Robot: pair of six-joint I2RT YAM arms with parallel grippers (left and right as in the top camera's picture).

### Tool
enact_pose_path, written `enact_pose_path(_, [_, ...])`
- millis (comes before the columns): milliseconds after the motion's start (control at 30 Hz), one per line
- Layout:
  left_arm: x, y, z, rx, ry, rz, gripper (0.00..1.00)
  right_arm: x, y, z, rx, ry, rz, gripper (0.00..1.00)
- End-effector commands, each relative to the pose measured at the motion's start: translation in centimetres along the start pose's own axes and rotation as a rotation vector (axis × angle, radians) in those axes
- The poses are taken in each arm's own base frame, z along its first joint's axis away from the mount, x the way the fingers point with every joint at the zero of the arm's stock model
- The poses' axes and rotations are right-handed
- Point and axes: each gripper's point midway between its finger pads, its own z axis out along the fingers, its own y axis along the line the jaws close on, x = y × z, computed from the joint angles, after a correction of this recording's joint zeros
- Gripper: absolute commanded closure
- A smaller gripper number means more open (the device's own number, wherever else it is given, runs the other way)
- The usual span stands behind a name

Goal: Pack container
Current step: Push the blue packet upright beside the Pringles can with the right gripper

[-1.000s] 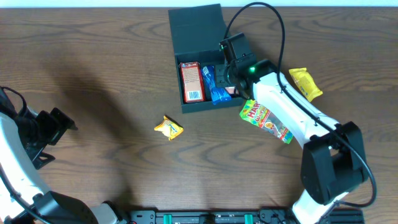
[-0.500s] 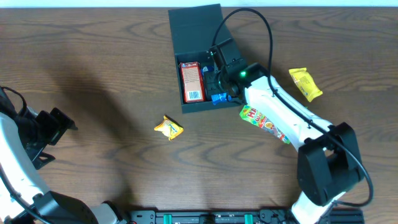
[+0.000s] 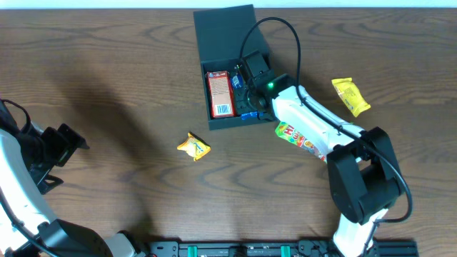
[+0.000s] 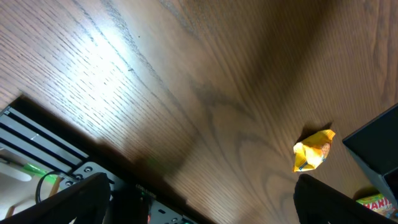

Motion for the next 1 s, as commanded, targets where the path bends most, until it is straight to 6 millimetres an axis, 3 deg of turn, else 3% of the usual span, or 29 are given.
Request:
enact_pose_path(0, [-0.1,0.0,-0.4,-0.001,-0.013,-0.001,0.05,0.3,0.4,0.8,0.001,0.007,-0.018,0.69])
enact_pose_path(200, [-0.1,0.0,-0.4,-0.001,-0.013,-0.001,0.05,-2.1,0.9,-0.8,-0.019,-0.087,-0.015,0.70])
enact_pose_path(400, [-0.1,0.1,-0.4,-0.001,-0.012,-0.002,0.05,-4.9,-1.0,-4.7,0.096,-0.227,0.000,0.73])
enact_pose_path(600, [-0.1,0.1,-0.4,-0.001,-0.012,-0.002,0.05,-6.3,-1.5,-8.0,0.126,-0.311,0.018,0.75])
enact_pose_path(767, [-0.1,0.1,-0.4,-0.001,-0.012,-0.002,0.05,-5.9,-2.8,-8.9,0.196,-0.312,0.034,0.75])
enact_pose_path(967, [-0.1,0.0,-0.4,-0.001,-0.013,-0.001,0.05,-4.1,-3.5,-7.5,0.218,-0.264,0.027,0.72])
